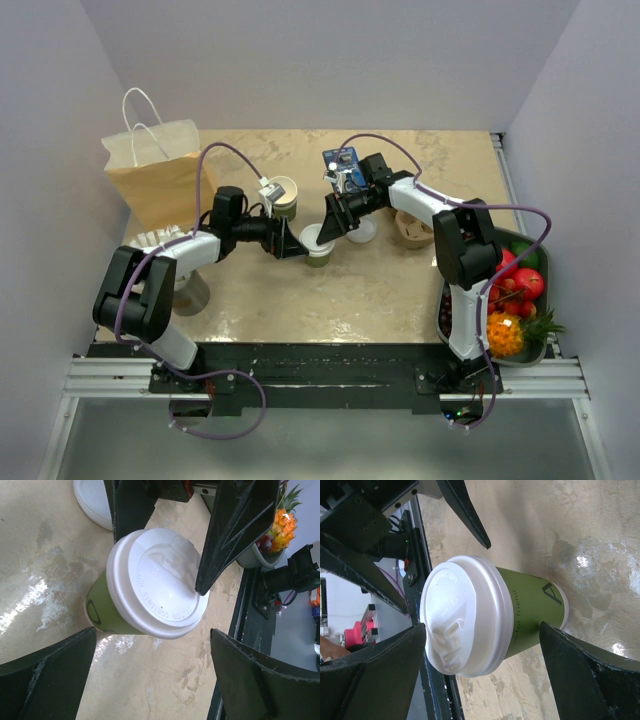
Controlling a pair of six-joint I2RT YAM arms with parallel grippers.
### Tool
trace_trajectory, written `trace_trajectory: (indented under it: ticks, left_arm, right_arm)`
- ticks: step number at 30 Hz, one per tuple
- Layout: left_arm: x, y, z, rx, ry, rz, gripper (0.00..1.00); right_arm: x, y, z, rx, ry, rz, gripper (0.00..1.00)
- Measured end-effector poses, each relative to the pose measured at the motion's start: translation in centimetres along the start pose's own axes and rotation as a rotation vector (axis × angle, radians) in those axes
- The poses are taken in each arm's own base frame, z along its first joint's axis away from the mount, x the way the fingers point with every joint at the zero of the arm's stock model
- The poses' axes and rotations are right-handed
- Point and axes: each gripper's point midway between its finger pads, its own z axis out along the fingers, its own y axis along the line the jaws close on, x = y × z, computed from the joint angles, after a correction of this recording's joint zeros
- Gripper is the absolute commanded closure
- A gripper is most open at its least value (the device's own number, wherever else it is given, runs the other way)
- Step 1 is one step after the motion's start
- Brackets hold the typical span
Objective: Pack the takeout coffee
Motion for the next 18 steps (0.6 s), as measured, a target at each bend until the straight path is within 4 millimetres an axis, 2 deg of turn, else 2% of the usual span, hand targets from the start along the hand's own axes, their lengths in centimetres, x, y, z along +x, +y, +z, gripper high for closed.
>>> trace_trajectory:
  ticks: [7, 18]
  left_arm:
    - [0.3, -0.5, 0.9, -0.003, 0.011, 0.017, 0.0]
    - [0.5, 0.7, 1.5, -0.058, 0.009, 0.002, 0.01]
  right_arm:
    - [-0.1, 0.1, 0.1, -0.001, -0.001, 0.009, 0.01]
    - [-0.2, 0.1, 0.3, 0.005, -0.002, 0.005, 0.01]
